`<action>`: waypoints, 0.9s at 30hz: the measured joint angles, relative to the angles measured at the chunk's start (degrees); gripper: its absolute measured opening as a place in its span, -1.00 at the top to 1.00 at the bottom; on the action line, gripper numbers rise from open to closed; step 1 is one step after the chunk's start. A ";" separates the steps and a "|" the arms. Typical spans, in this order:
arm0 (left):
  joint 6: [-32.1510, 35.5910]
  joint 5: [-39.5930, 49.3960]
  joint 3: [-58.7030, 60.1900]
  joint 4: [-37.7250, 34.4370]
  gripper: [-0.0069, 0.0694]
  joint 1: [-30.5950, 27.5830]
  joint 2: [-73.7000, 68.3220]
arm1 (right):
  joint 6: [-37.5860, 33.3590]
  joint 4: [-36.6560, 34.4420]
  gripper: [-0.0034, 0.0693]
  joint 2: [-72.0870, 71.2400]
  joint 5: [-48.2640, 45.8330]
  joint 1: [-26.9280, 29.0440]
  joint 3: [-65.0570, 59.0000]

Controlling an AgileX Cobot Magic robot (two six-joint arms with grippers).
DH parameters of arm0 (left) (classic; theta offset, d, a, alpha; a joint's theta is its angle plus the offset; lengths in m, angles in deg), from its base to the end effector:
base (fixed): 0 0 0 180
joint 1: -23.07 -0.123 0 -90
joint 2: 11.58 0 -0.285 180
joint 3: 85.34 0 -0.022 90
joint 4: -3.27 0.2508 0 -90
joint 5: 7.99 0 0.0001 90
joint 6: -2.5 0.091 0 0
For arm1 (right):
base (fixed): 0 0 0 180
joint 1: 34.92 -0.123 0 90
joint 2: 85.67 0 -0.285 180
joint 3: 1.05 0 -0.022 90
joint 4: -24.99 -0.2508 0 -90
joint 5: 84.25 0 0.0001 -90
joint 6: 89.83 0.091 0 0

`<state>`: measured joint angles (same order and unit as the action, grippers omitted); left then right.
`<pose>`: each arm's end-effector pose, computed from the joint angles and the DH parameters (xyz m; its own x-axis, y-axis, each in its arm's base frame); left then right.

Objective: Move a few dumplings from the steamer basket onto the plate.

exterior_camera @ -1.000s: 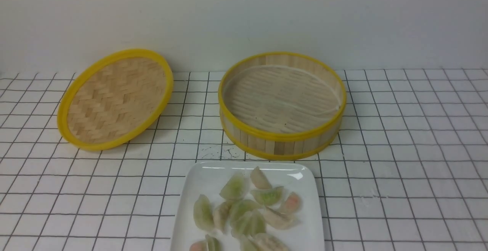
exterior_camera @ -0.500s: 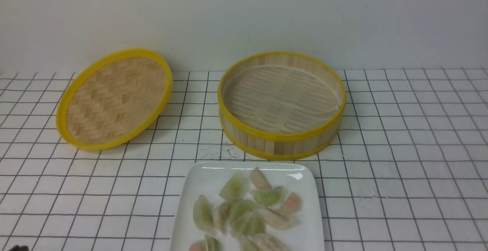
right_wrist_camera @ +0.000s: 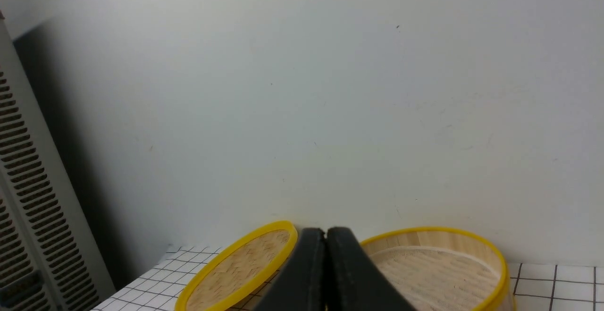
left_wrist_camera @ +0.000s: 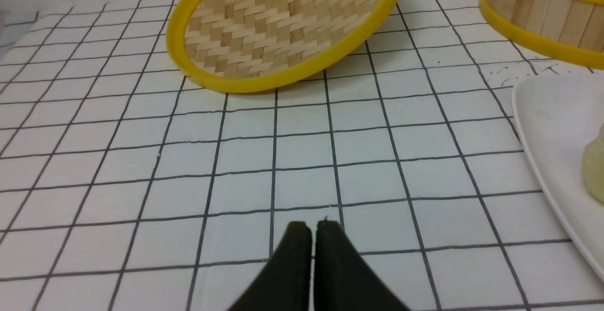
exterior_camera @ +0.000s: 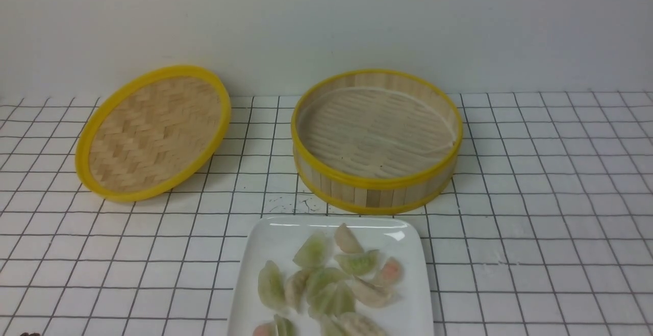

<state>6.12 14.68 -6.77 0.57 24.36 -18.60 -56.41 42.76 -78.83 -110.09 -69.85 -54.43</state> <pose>0.0518 -0.0028 0.1705 -0.3120 0.0267 -0.9497 0.0459 0.9989 0.0130 0.0181 -0.0021 0.3084 -0.0682 0.3125 -0.9475 -0.4594 0.8332 0.3078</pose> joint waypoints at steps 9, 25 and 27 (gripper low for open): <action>0.00 -0.19 0.07 0.00 0.83 0.00 0.00 | 0.00 0.00 0.94 0.00 0.00 0.00 0.00; 0.00 -0.24 0.07 0.00 0.83 0.00 0.00 | -26.03 -17.77 0.94 0.00 3.67 0.00 -2.18; 0.00 -0.24 0.07 0.00 0.83 0.00 0.00 | -30.58 -21.39 0.94 0.00 3.74 0.00 -2.63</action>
<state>6.12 14.44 -6.71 0.57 24.36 -18.60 -86.99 21.37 -78.83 -106.36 -69.85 -57.06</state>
